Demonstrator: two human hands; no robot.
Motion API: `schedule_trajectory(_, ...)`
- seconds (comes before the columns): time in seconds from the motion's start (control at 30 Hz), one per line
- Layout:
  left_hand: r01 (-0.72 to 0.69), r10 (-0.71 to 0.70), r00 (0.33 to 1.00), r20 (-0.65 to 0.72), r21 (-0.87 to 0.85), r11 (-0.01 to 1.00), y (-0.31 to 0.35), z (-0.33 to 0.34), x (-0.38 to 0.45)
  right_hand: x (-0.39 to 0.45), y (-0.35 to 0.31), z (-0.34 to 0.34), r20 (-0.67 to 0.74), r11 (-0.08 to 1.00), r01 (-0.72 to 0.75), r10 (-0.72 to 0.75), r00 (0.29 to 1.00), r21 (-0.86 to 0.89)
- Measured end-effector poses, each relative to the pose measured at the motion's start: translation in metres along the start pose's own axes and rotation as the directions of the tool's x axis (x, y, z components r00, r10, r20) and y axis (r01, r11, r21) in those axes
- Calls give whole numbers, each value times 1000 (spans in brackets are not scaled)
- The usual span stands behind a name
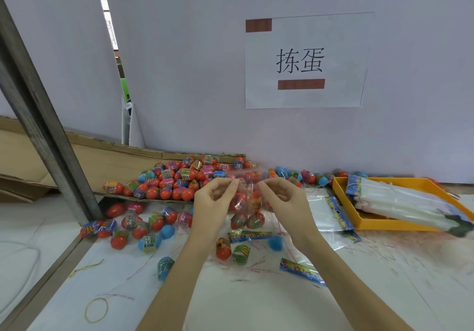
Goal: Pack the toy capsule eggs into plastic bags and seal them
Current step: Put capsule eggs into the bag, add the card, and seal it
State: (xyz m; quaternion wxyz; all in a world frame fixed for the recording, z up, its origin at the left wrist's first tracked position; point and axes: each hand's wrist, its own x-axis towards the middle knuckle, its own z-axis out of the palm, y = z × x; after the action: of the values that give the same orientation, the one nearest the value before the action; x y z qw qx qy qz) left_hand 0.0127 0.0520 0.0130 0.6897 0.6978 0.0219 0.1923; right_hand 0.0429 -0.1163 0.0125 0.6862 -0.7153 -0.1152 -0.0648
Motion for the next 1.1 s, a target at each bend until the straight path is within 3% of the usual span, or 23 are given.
schedule_trajectory(0.1, 26, -26, 999, -33, 17, 1000, -1, 1, 1, 0, 1, -3, -39, 991, 98, -102, 994, -94)
schedule_trajectory(0.27, 125, -130, 991, -44, -89, 988, 2, -3, 2, 3, 1, -5, -34, 999, -9, 11, 999, 53)
schedule_trajectory(0.47, 158, -159, 987, 10, -138, 978, 4, -6, 4, 3, 1, -5, -67, 999, -17, 19, 998, 35)
schedule_trajectory(0.6, 118, -119, 993, -18, -82, 990, 0, -8, 5, 4, 1, -12, -92, 1000, 14, -16, 996, -15)
schedule_trajectory(0.8, 13, -11, 996, -88, 13, 1000, -3, -2, 4, 5, 0, -8, -143, 974, 166, -188, 972, -154)
schedule_trajectory(1.1, -22, 24, 999, -40, 63, 998, -4, 1, 1, 4, 6, -8, -99, 996, 1, -10, 995, -91)
